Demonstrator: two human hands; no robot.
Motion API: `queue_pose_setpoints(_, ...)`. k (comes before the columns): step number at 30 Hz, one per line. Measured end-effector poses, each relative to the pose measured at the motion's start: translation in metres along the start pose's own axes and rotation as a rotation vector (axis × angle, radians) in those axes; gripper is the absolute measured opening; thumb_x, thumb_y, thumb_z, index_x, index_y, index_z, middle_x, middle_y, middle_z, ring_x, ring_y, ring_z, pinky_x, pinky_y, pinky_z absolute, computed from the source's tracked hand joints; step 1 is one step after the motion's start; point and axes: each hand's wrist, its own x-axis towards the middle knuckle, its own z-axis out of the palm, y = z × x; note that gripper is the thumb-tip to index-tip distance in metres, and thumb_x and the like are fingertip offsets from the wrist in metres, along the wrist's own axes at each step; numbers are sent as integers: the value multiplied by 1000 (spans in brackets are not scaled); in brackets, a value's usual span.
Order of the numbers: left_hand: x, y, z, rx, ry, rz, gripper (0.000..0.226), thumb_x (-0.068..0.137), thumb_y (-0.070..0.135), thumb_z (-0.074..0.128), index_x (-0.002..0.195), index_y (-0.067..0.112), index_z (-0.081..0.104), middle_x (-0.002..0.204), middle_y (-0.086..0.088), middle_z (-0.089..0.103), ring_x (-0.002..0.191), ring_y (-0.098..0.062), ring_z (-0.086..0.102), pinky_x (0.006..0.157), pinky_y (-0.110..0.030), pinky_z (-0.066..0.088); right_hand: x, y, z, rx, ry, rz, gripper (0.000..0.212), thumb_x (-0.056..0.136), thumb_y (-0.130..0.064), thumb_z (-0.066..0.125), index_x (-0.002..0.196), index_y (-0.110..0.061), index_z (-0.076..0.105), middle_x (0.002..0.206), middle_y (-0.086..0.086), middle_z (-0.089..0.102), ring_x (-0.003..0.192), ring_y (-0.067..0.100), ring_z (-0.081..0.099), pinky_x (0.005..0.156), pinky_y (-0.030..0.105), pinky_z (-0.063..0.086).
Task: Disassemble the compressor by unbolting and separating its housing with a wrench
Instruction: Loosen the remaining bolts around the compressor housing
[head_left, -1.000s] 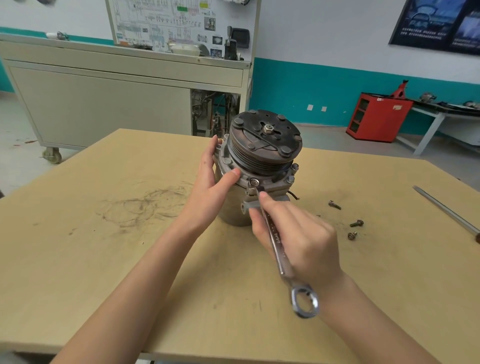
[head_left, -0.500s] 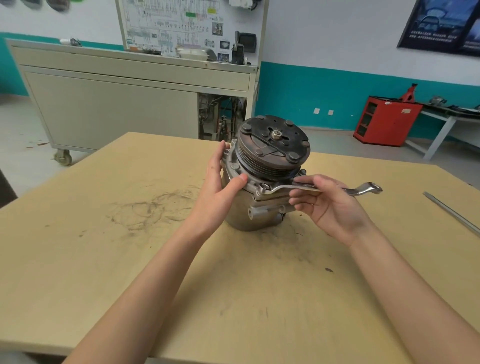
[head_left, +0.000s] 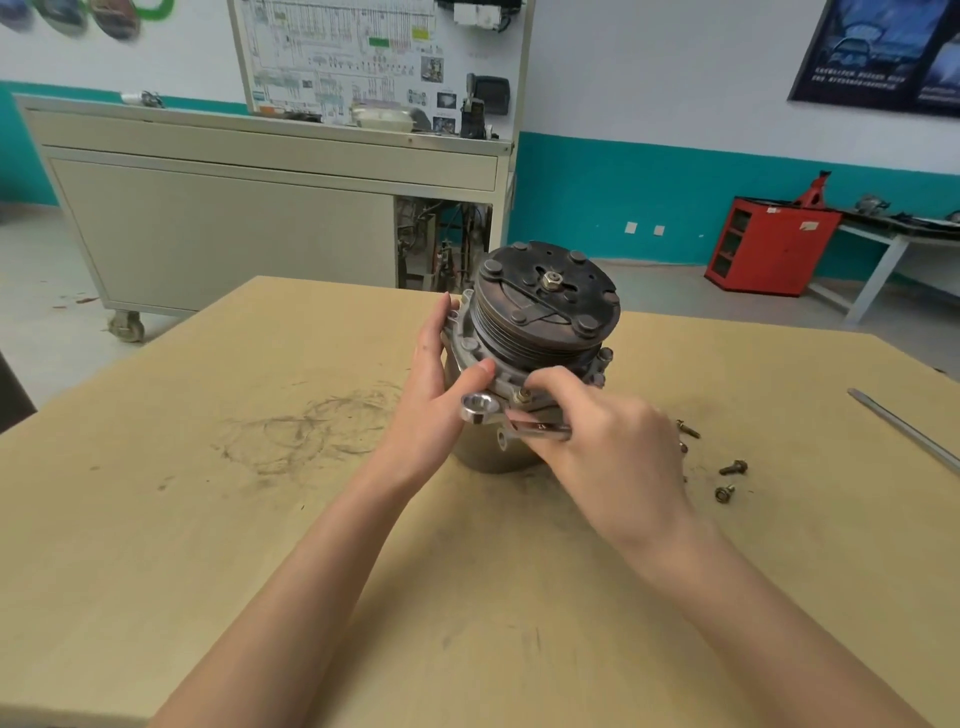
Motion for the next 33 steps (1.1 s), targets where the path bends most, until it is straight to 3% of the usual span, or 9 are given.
queue_pose_setpoints(3, 1, -1, 0, -5, -5, 0, 67, 97, 20, 53, 150, 34, 15, 146, 21, 28, 117, 26, 31, 112, -26, 28, 2, 2, 6, -57, 63, -11, 18, 78, -28, 70, 78, -10, 69, 56, 2, 63, 44, 27, 59, 33, 30, 43)
queue_pose_setpoints(9, 2, -2, 1, -19, -8, 3, 70, 93, 27, 56, 149, 35, 15, 142, 23, 27, 114, 29, 30, 105, -16, 29, 6, 3, 3, -37, 41, -4, 13, 75, -17, 79, 78, -8, 70, 56, 3, 64, 44, 29, 59, 37, 31, 44)
queue_pose_setpoints(13, 4, -6, 1, -18, 12, 11, 66, 97, 14, 53, 150, 32, 16, 140, 25, 31, 111, 33, 30, 98, -1, 30, 17, 5, -18, 82, 184, -36, 9, 79, -14, 73, 82, -6, 73, 51, -4, 52, 43, 11, 41, 43, 21, 39)
queue_pose_setpoints(17, 5, -9, 1, -28, 11, 2, 66, 98, 16, 52, 151, 31, 15, 146, 22, 28, 115, 31, 30, 94, 4, 29, 26, 34, -63, 227, 120, 200, 12, 80, -35, 68, 70, -37, 61, 55, -15, 57, 50, 6, 52, 55, 19, 45)
queue_pose_setpoints(19, 6, -9, 1, -30, 12, 10, 65, 98, 17, 51, 150, 32, 15, 148, 21, 28, 118, 27, 31, 96, 2, 30, 25, 67, -72, 250, -21, 472, 16, 79, -36, 69, 70, -43, 58, 62, -11, 64, 67, 13, 62, 61, 24, 45)
queue_pose_setpoints(21, 6, -10, 1, -43, 17, 20, 65, 98, 16, 51, 150, 32, 16, 150, 19, 28, 123, 19, 33, 101, -5, 30, 17, 107, -65, 210, -142, 737, 7, 81, -31, 70, 75, -30, 66, 79, 8, 68, 85, 32, 62, 66, 35, 47)
queue_pose_setpoints(24, 10, -11, -1, -62, -5, 13, 65, 99, 13, 49, 151, 31, 15, 149, 20, 30, 128, 11, 36, 105, -14, 32, -5, 146, -38, 160, -273, 972, 15, 85, -23, 69, 91, -10, 72, 92, 22, 67, 79, 34, 56, 67, 37, 42)
queue_pose_setpoints(27, 20, -14, -9, -84, -29, -4, 67, 98, 6, 47, 152, 30, 16, 134, 33, 35, 110, 25, 44, 89, -4, 42, -25, 169, -14, 25, -375, 1020, 20, 86, -22, 68, 90, -4, 73, 73, 14, 61, 73, 28, 51, 62, 32, 35)
queue_pose_setpoints(33, 33, -23, -13, -174, 58, -36, 72, 96, 6, 49, 152, 36, 15, 150, 22, 32, 131, -4, 44, 112, -44, 37, -32, 177, 11, -306, -483, 926, 19, 92, -27, 57, 84, -13, 68, 72, 8, 56, 74, 31, 54, 62, 29, 36)
